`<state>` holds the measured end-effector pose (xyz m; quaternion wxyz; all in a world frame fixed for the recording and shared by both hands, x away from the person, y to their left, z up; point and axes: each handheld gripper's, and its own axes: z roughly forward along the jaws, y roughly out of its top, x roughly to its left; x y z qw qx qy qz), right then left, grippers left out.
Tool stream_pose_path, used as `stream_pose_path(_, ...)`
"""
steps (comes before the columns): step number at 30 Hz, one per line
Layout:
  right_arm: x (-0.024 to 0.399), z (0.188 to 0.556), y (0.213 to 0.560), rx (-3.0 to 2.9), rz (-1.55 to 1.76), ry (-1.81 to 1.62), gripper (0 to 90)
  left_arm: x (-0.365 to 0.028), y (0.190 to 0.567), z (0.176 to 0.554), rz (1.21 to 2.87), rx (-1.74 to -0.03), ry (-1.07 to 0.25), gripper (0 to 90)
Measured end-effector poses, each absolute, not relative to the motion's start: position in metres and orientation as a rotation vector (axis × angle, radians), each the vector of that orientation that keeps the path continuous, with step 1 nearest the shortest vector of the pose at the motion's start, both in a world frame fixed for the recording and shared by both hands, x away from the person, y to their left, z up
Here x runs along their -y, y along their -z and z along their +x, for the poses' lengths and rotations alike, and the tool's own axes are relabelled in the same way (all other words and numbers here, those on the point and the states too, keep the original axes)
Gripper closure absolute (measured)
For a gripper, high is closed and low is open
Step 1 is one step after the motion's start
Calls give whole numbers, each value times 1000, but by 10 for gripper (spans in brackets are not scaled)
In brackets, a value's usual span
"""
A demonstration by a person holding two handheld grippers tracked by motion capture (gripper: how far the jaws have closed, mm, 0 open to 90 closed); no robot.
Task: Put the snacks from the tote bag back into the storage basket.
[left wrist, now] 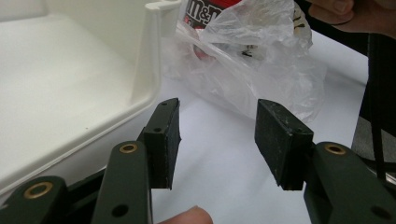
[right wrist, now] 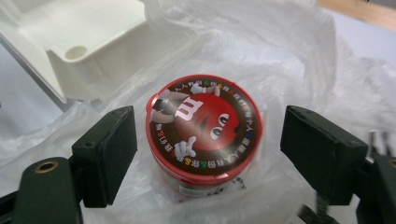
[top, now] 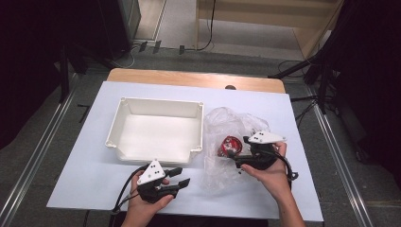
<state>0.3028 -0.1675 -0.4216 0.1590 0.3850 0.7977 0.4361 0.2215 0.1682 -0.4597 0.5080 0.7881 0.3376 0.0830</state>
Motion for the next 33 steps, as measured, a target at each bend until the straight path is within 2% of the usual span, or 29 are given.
stream_pose_path(3,171,296,412,-2258,1038,-1282,246,-170,459,223,1894,-826,-208,509)
stream_pose_path(6,166,287,400,-2249,920,-1357,376,-171,459,223,1894,-829,-208,511)
stream_pose_path(8,159,287,396,-2262,891,-1366,389,-170,459,223,1898,-833,-213,511)
stream_pose_path(18,141,317,421,-2323,1018,-1214,247,-172,461,223,1901,-845,-212,514)
stream_pose_path(27,143,324,429,-2347,1076,-1137,228,-172,461,224,1902,-849,-219,516)
stream_pose_path(33,140,325,442,-2387,1109,-1096,249,-173,460,223,1901,-849,-222,515)
